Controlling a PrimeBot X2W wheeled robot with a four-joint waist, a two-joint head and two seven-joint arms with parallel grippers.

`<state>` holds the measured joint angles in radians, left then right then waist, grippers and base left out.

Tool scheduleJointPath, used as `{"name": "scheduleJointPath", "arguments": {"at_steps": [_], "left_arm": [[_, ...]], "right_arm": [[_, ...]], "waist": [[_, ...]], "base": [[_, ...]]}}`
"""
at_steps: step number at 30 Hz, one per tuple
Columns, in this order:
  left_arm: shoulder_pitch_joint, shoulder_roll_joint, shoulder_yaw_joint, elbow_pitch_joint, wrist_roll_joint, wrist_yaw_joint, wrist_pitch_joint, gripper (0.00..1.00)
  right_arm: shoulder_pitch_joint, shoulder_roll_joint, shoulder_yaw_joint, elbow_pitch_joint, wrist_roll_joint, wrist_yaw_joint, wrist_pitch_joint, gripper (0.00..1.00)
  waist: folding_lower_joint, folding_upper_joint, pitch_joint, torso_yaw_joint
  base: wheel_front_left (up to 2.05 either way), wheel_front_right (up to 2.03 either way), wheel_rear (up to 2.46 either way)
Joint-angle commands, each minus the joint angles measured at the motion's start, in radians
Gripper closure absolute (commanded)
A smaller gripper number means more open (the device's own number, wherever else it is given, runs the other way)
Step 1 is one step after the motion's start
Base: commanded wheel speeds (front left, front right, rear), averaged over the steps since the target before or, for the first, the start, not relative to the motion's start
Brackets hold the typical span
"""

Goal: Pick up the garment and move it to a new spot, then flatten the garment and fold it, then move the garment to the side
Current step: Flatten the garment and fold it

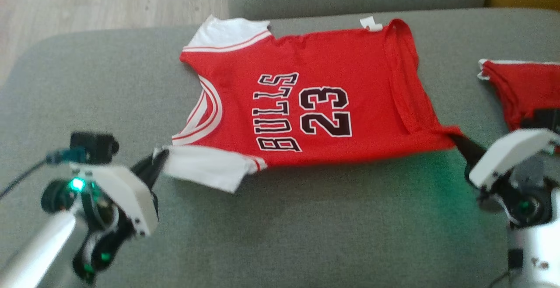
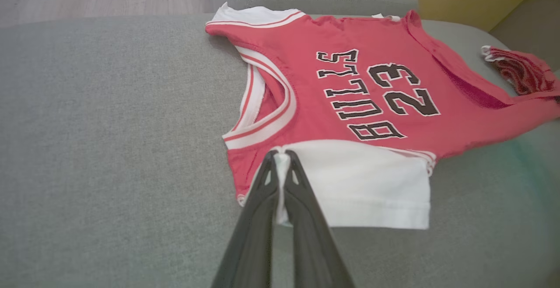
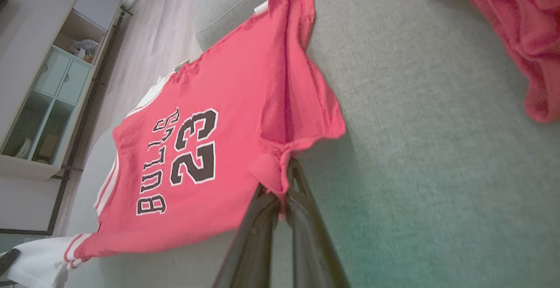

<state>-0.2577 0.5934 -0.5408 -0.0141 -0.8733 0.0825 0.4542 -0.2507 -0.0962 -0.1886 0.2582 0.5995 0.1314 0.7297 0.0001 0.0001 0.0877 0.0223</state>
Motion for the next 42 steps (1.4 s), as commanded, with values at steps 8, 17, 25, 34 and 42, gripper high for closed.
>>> {"name": "scheduleJointPath", "arguments": {"at_steps": [8,17,25,34,42], "left_arm": [[-0.265,0.022,0.020,0.108,0.056,-0.041,0.077,1.00],[-0.444,-0.026,-0.024,0.274,0.121,-0.079,0.088,1.00],[-0.562,-0.087,-0.031,0.390,0.212,-0.063,-0.060,0.00],[-0.568,-0.181,0.069,0.387,0.253,0.029,-0.463,0.00],[-0.408,-0.260,0.132,0.316,0.266,0.092,-0.703,0.00]], "right_arm": [[-0.189,0.023,-0.009,0.002,-0.064,-0.001,0.023,1.00],[-0.335,0.022,0.015,0.119,-0.123,-0.001,-0.007,1.00],[-0.421,-0.004,0.042,0.202,-0.122,-0.001,-0.091,0.00],[-0.410,-0.021,0.088,0.127,-0.042,-0.001,-0.385,0.00],[-0.242,-0.053,0.189,0.032,-0.070,-0.001,-0.701,0.00]], "waist": [[-0.0001,-0.0001,0.106,-0.015],[-0.0001,-0.0001,0.193,-0.022],[-0.0001,-0.0001,0.235,-0.012],[-0.0001,-0.0001,0.184,0.001],[-0.0001,-0.0001,0.101,0.005]], "base": [[0.00,0.00,0.00],[0.00,0.00,0.00],[0.00,0.00,0.00],[0.00,0.00,0.00],[0.00,0.00,0.00]]}}
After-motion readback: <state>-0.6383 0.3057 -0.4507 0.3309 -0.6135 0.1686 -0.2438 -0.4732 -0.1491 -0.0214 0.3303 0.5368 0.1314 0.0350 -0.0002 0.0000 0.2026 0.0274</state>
